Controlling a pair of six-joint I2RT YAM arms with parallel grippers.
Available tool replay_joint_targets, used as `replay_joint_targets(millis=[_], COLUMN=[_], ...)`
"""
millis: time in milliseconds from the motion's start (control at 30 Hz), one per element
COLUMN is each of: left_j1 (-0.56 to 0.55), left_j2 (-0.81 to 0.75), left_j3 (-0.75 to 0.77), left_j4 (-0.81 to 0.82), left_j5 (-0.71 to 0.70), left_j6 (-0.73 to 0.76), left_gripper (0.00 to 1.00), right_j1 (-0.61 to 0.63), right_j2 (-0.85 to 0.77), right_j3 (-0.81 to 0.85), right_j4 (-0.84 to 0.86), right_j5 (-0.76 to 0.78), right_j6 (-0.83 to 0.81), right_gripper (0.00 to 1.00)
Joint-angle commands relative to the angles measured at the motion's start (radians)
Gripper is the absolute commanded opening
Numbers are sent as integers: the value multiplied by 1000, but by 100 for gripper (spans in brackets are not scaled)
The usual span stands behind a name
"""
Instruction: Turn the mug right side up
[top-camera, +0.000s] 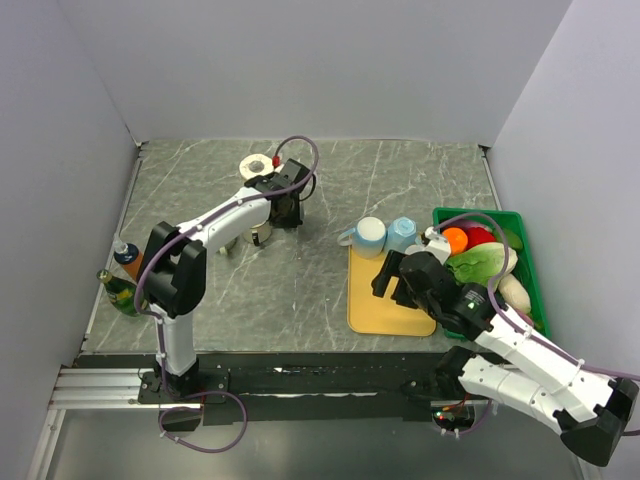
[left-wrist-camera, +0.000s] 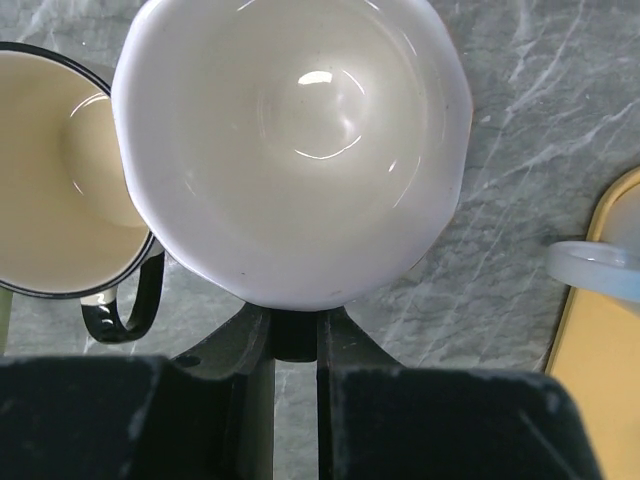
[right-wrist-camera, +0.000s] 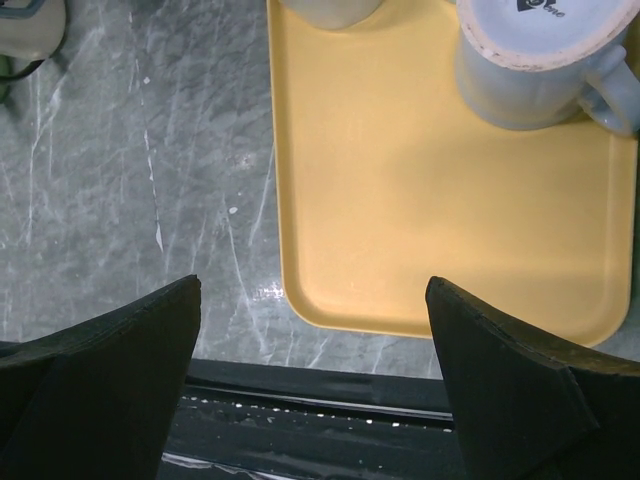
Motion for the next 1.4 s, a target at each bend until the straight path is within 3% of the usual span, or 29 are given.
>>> replay_joint_targets(millis=[0, 267, 367, 500, 800, 1033, 1200, 1367], left_j1=[29, 48, 48, 48, 34, -18, -43, -43], left_j2=[2, 45, 57, 30, -93, -283, -475, -635], left_j3=[51, 84, 98, 98, 31, -84, -243, -408], left_j4=[6, -35, -52, -34, 33, 105, 194, 276], left_j5=[59, 116, 118, 122, 139, 173, 248, 265], left_j6=[15, 41, 47, 49, 58, 109, 196, 259], left_gripper=[1, 2, 15, 46, 77, 88, 98, 96], right_j1=[-18, -46, -54, -60, -67, -67, -70, -112], right_j2=[-27, -16, -3, 14, 74, 108, 171, 258], right_j3=[-20, -41, -40, -37, 2, 55, 132, 151], right_j4=[16, 44, 46, 38, 13, -2, -49, -82], right_j5=[-4, -37, -47, -44, -67, -53, 43, 168], right_j6=[-7, -11, -13, -2, 15, 35, -20, -119], right_gripper=[100, 100, 100, 100, 100, 100, 100, 100])
